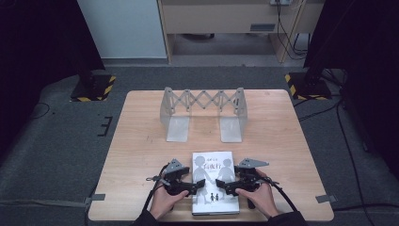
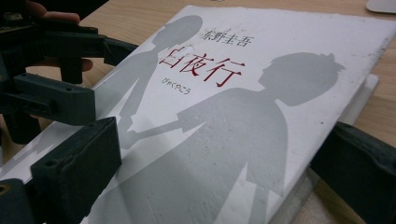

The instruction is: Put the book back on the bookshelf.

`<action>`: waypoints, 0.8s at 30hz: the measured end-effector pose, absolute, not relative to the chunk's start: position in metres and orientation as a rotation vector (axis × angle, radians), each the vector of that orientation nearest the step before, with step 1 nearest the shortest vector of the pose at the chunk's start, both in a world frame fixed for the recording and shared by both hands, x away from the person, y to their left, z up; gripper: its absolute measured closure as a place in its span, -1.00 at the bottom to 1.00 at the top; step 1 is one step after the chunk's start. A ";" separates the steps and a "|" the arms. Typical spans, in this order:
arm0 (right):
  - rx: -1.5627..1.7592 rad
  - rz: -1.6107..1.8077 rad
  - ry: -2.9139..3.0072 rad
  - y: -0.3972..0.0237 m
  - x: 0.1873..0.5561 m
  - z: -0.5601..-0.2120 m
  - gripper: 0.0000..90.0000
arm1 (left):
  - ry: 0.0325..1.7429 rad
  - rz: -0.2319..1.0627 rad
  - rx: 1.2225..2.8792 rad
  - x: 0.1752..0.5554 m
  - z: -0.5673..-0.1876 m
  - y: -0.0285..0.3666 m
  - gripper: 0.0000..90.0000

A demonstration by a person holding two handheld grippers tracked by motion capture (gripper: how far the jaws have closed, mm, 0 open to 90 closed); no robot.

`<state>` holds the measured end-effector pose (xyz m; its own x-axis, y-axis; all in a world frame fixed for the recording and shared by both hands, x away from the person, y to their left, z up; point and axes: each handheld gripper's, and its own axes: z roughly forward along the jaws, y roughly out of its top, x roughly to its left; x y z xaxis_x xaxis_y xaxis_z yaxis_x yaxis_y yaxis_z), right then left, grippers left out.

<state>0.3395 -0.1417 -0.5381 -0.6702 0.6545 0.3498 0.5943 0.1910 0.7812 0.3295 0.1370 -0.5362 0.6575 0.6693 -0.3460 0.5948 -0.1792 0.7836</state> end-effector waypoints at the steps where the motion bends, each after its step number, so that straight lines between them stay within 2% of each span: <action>1: 1.243 1.507 2.376 -0.142 0.339 -0.538 -0.97 | 1.001 0.093 1.862 0.329 -0.536 0.137 -0.85; 11: 1.276 1.508 2.367 -0.140 0.340 -0.539 -0.97 | 1.006 0.100 1.859 0.329 -0.536 0.137 -0.85; 14: 1.275 1.536 2.359 -0.146 0.340 -0.539 -0.80 | 0.974 0.134 1.873 0.326 -0.534 0.136 -0.81; 19: 1.292 1.572 2.325 -0.161 0.342 -0.533 -0.31 | 0.990 0.128 1.877 0.324 -0.530 0.143 -0.62; 24: 1.274 1.554 2.340 -0.164 0.341 -0.529 -0.26 | 0.980 0.130 1.875 0.323 -0.529 0.143 -0.59</action>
<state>0.3410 -0.1637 -0.5292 -0.6575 0.6549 0.3726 0.5974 0.1517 0.7875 0.3234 0.1433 -0.5295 0.6693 0.6743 -0.3120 0.5700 -0.1967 0.7978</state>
